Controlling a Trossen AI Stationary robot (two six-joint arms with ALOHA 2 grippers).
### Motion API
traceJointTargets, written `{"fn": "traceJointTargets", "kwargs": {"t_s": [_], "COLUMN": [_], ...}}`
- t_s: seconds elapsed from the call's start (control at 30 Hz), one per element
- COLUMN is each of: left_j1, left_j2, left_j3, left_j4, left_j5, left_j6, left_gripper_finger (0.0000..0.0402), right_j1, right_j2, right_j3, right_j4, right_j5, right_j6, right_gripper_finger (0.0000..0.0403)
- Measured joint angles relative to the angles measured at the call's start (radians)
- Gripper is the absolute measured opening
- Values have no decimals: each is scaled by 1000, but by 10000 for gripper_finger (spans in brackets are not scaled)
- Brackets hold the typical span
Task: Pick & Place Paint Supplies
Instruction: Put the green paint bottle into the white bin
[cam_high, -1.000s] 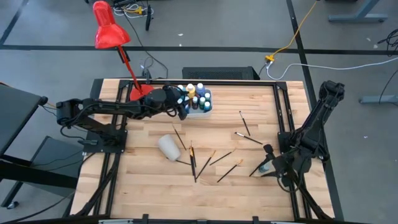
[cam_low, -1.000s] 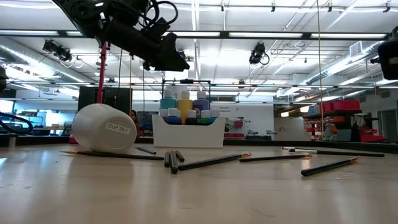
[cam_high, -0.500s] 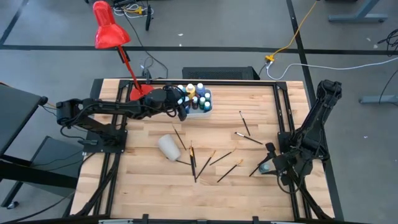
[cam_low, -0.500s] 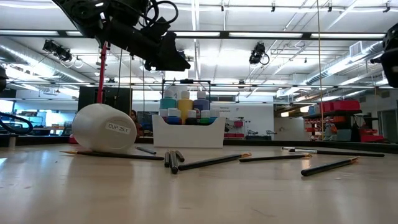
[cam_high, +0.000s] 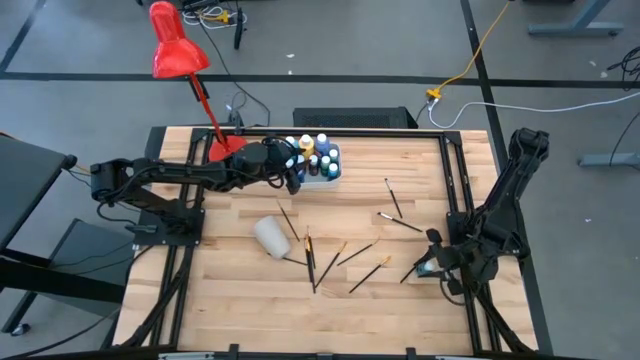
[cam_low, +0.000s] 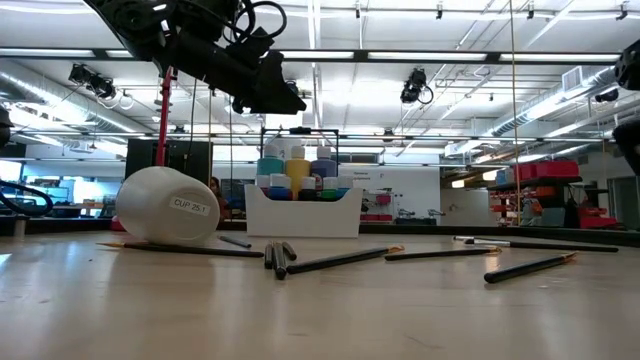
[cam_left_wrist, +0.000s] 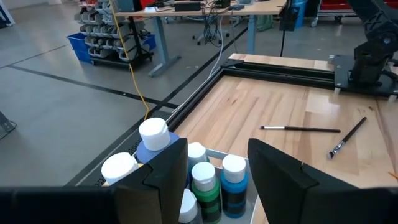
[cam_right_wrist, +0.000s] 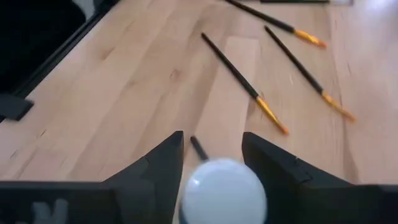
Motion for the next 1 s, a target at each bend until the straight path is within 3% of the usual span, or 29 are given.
{"fn": "traceJointTargets", "kwargs": {"t_s": [0.1,0.27,0.53,0.73,0.9,0.97,1.0], "left_j1": [0,0,0,0,-1,-1,-1], "left_j2": [0,0,0,0,0,0,0], "left_j3": [0,0,0,0,0,0,0], "left_j4": [0,2,14,13,13,13,14], "left_j5": [0,0,0,0,0,0,0], "left_j6": [0,-2,-9,-11,-11,-11,-11], "left_gripper_finger": [177,177,177,177,177,177,177], "right_j1": [0,0,-1,-29,-161,-253,-307], "right_j2": [-1,0,0,0,2,2,2], "right_j3": [-63,-101,-101,-100,-99,-99,-99], "right_j4": [120,249,404,823,1293,1399,1409], "right_j5": [5,-4,151,420,659,665,612], "right_j6": [-16,-222,-359,-733,-926,-935,-935], "right_gripper_finger": [148,136,146,140,142,143,143]}}
